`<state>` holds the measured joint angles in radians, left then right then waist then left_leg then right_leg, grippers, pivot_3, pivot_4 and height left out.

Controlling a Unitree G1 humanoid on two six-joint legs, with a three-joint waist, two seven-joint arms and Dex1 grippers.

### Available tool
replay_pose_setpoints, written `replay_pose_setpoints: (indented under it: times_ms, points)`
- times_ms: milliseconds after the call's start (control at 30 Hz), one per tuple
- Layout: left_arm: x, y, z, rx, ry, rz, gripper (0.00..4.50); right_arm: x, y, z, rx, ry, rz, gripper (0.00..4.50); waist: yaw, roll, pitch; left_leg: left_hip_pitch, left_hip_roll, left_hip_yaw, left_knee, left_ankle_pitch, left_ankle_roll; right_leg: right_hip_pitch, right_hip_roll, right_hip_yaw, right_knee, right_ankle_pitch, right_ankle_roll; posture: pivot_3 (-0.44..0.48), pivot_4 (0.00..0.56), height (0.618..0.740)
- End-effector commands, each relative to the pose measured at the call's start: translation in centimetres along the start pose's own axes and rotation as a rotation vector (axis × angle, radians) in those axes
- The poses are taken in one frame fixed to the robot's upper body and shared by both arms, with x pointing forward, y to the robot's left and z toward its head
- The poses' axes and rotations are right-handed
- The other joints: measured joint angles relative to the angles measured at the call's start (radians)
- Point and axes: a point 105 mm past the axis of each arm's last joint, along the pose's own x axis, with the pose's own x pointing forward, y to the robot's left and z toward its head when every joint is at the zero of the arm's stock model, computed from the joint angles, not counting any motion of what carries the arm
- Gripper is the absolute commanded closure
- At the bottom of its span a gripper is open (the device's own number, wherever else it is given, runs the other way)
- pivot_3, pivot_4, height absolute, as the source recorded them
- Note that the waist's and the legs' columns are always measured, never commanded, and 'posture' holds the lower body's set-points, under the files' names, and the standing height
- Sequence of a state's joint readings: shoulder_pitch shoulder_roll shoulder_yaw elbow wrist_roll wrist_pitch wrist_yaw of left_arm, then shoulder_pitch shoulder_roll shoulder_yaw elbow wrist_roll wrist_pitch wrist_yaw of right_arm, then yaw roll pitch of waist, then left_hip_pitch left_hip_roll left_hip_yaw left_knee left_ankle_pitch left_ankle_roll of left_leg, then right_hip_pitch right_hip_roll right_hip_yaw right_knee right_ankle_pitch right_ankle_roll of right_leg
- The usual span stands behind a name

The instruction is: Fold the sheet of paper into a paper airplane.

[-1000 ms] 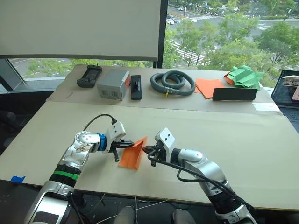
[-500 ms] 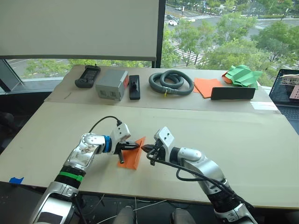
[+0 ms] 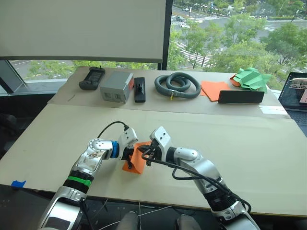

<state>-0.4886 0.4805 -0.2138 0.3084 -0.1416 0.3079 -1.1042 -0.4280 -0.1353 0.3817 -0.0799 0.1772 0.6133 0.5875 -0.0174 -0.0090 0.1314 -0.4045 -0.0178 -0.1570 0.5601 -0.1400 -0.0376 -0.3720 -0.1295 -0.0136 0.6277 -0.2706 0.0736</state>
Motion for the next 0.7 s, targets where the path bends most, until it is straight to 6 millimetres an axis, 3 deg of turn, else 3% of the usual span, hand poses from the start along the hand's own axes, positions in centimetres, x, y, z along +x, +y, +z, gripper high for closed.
replay_pose_setpoints:
  times_ms: [33, 233, 367, 567, 700]
  points:
    - [-2.0, 0.5, -0.8, -0.021, 0.028, 0.045, 4.49, 0.5, 0.0, 0.9, -0.036, -0.03, 0.003, 4.5, -0.007, 0.0, 0.0, 0.0, 0.0, 0.0, 0.0, -0.001, -0.001, 0.0, 0.0, 0.0, 0.0, 0.0, 0.0, 0.0, 0.15, 0.702]
    - [-5.4, 1.3, -1.2, -0.048, 0.038, 0.137, 4.49, 1.1, -0.2, 0.1, -0.034, 0.0, -0.003, 4.5, -0.024, 0.001, 0.001, 0.0, 0.0, -0.002, -0.002, -0.001, -0.002, -0.002, 0.0, 0.0, 0.002, 0.0, -0.001, 0.0, 0.15, 0.702]
    - [-7.0, 2.0, -0.5, -0.042, 0.013, 0.192, 4.49, 1.4, -0.3, -0.5, -0.035, 0.022, 0.001, 4.5, -0.025, 0.001, 0.001, 0.0, 0.0, -0.002, -0.003, -0.001, -0.002, -0.004, 0.0, 0.001, 0.002, 0.0, -0.001, 0.0, 0.15, 0.702]
    - [-6.9, 2.1, 3.8, 0.015, -0.103, 0.183, 4.49, 1.6, -0.3, -1.3, -0.036, 0.058, 0.002, 4.5, -0.017, 0.001, 0.001, -0.002, 0.0, -0.002, -0.002, -0.001, -0.002, -0.005, 0.0, 0.001, 0.002, 0.0, 0.0, 0.0, 0.15, 0.702]
    - [-5.5, 1.5, 2.4, -0.022, -0.076, 0.129, 4.49, 1.7, -0.3, -1.5, -0.036, 0.065, -0.002, 4.5, -0.023, 0.002, 0.0, 0.0, 0.0, -0.002, -0.002, -0.001, -0.002, -0.003, 0.001, 0.001, 0.002, 0.0, 0.0, 0.0, 0.15, 0.702]
